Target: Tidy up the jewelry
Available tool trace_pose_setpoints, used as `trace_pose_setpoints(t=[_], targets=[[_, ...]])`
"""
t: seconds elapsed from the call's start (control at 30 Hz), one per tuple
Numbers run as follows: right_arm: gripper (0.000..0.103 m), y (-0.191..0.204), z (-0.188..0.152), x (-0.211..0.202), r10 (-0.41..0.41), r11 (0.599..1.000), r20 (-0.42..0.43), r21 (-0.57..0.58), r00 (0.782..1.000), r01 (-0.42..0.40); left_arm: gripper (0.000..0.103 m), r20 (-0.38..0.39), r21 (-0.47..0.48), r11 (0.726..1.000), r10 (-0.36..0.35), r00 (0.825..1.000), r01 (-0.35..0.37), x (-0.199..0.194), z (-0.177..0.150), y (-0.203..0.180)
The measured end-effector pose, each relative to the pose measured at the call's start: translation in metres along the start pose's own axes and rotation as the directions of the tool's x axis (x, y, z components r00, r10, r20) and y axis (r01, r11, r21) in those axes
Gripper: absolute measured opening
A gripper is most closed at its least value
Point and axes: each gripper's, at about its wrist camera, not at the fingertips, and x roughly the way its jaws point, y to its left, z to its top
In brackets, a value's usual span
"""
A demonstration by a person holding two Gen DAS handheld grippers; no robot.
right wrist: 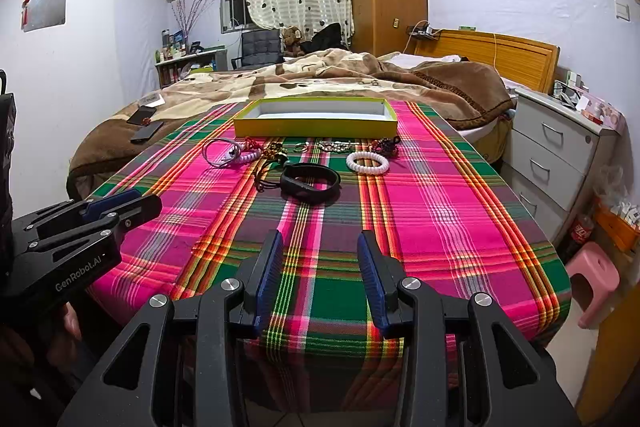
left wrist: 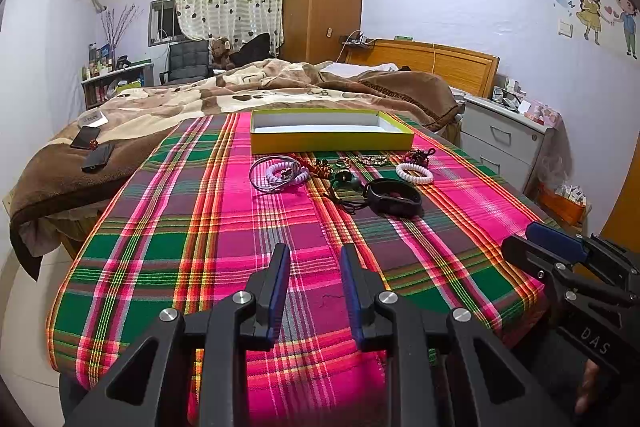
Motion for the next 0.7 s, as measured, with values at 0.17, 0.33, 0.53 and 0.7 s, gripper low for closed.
trace_pose_setpoints(t=[0.17,0.33,0.53,0.7], targets=[[0.039,-0.0002,0.0000,0.0003,0.000,1.000,-0.001,0.000,1.000,0.000,0.025,0.001,0.000,1.000,0.001,1.000,-0.001,-0.0009,0.0000,-0.0008],[0.039,0.0002,0.0003,-0.0003,0.000,1.000,0.001,0.000,1.000,0.000,0.025,0.002,0.001,1.000,0.000,1.000,0.000,-0.0010,0.0002,-0.0010],[0.039,0.0004,0.0007,-0.0009,0.000,1.000,0.001,0.000,1.000,0.000,0.025,0.002,0.000,1.000,0.000,1.000,0.000,-0.0017,0.0002,-0.0014],[0.039,0.0005,0.0007,-0.0009,-0.001,1.000,0.002,-0.001,1.000,0.001,0.025,0.001,0.000,1.000,0.003,1.000,-0.003,-0.0023,-0.0001,-0.0019]])
